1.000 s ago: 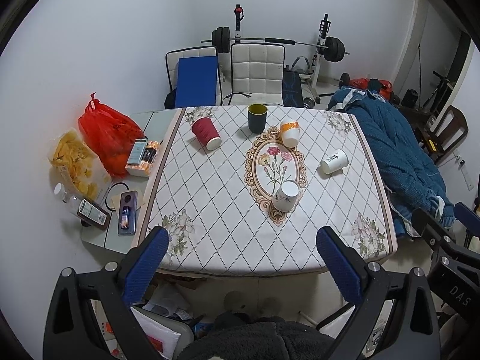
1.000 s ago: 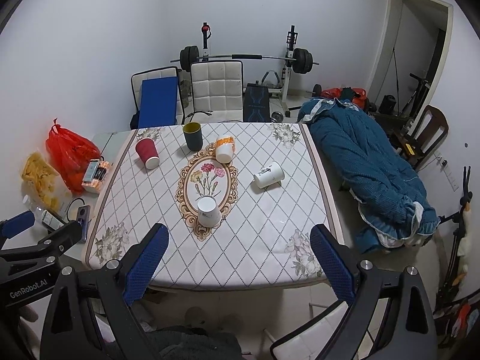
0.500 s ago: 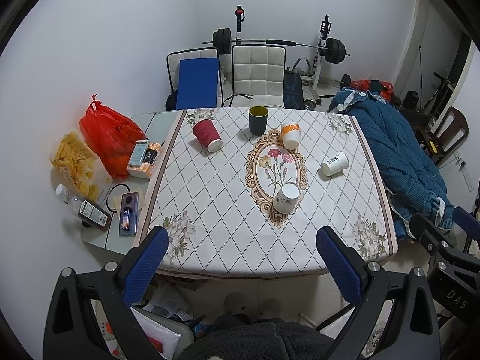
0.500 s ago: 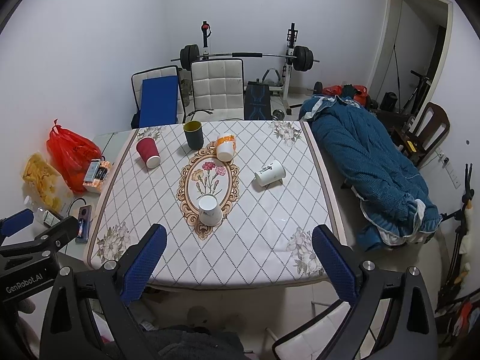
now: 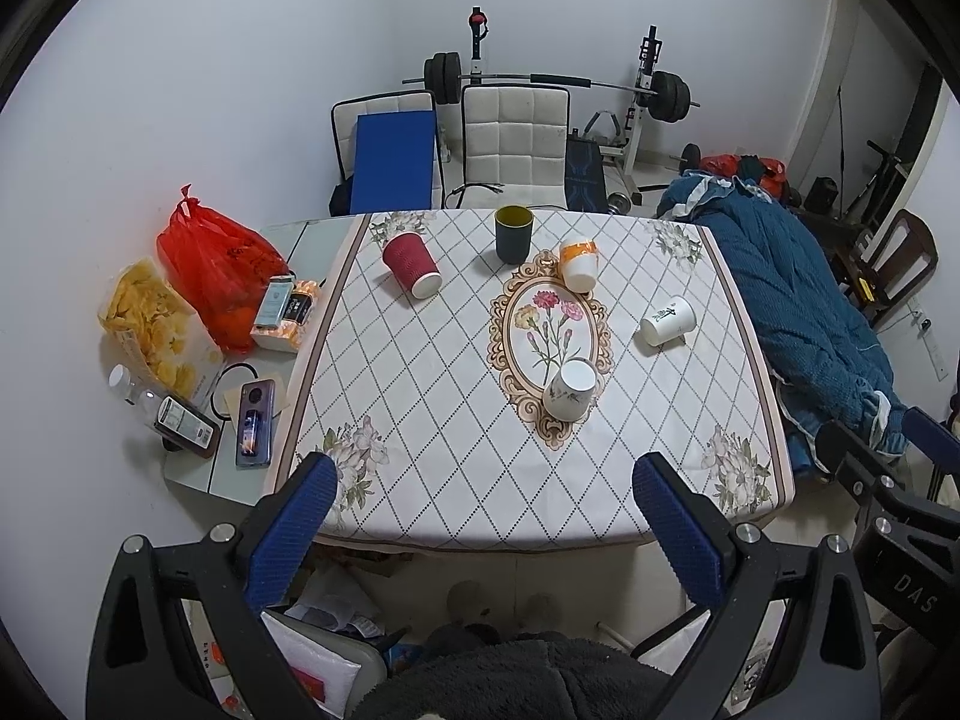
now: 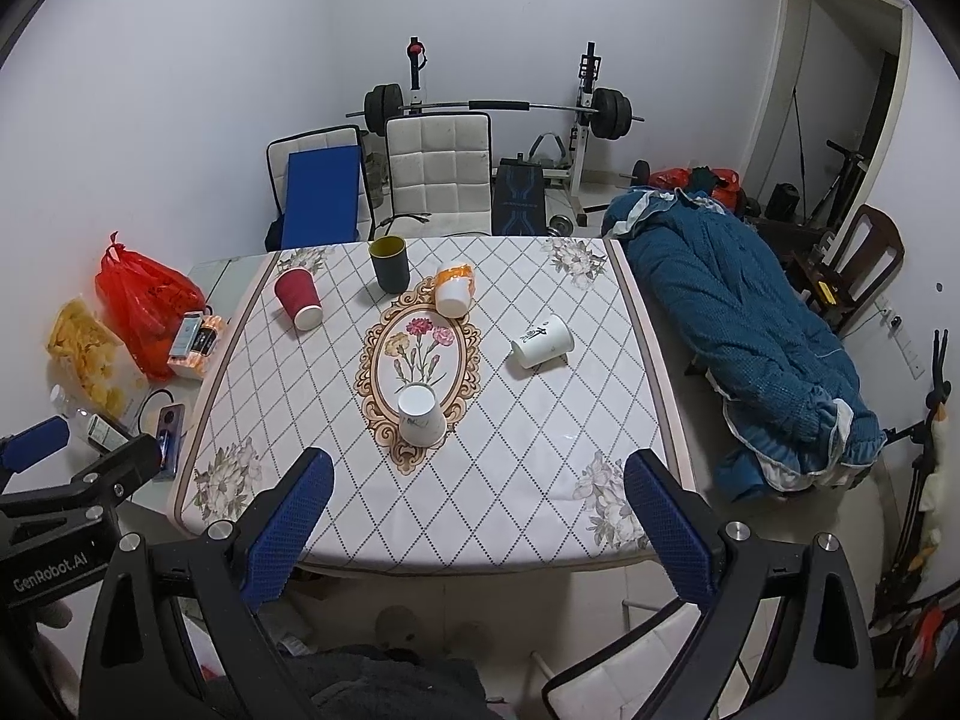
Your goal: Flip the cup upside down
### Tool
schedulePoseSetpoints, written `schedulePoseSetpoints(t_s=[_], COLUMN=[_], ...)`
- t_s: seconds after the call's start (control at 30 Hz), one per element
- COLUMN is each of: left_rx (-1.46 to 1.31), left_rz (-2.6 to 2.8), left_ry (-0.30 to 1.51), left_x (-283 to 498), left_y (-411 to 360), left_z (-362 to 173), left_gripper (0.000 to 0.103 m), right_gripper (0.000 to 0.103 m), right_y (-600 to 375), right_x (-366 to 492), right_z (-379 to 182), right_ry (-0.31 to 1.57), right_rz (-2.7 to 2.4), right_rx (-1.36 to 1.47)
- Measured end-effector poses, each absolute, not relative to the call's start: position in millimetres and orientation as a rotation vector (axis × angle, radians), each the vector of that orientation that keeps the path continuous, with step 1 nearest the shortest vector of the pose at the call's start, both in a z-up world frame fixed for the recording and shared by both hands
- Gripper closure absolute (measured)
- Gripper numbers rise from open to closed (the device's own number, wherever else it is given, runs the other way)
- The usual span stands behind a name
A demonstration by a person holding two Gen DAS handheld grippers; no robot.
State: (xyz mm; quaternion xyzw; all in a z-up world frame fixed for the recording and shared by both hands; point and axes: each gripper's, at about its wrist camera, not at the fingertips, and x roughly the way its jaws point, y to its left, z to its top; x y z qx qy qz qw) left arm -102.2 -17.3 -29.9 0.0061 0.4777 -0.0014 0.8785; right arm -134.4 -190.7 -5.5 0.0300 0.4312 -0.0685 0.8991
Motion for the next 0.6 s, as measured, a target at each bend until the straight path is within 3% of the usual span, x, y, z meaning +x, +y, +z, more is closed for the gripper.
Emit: schedulePoseSetpoints(t_s=[0.6], left_rx=[0.019], left_rz=[-0.004], left_ry=[1.004], left_x=[-101.1], left_y=[-18.8], left_z=[-36.3], left_gripper=[0.002], right_gripper=[0.003], right_y=[-191.7], right_x=[-131.6], right_z=[-7.2], right_ry=[0.898], right_rz=[-0.138], right_rx=[0.063])
